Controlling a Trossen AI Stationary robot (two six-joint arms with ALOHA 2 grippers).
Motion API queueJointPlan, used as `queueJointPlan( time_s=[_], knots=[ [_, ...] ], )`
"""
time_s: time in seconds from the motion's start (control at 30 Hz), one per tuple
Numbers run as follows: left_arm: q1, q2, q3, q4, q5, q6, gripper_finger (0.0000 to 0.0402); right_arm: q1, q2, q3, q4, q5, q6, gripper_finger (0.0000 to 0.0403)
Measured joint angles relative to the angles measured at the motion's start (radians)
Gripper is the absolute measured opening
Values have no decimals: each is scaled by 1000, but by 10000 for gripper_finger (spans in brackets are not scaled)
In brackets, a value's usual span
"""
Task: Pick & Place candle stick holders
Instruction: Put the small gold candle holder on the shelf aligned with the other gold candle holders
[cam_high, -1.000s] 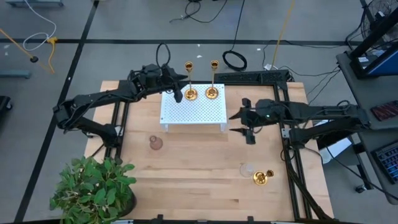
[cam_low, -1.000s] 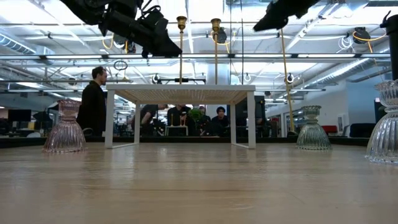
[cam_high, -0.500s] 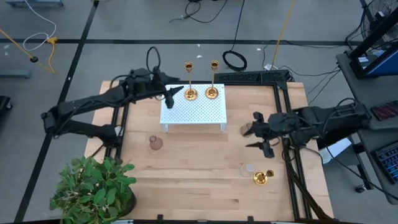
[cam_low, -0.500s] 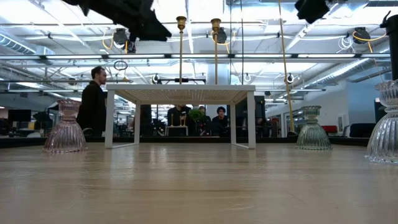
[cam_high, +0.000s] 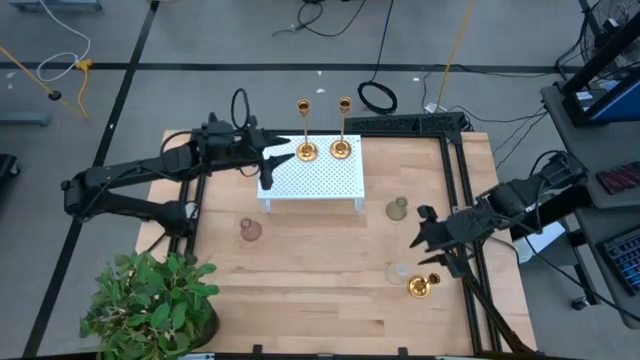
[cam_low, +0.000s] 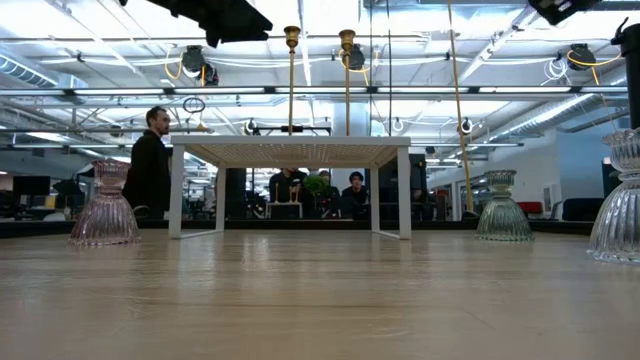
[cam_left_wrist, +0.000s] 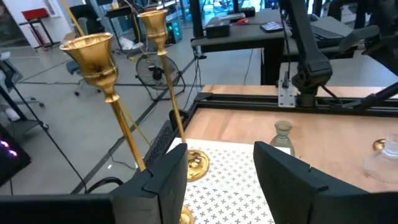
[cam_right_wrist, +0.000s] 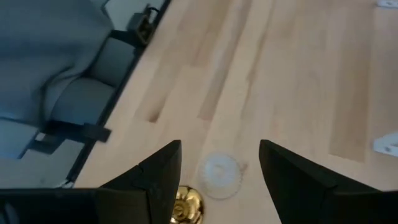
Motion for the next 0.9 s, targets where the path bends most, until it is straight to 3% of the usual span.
queueJointPlan(
  time_s=[0.13,0.43,0.9],
  knots=[
    [-12,0,0,0,0,-1,191,54,-19,-33,49,-1,39,208],
    [-17,0,0,2,0,1,191,187,-107,-282,292,-2,188,208],
    [-17,1,0,38,0,-22,191,314,-207,-548,582,30,177,208]
  ],
)
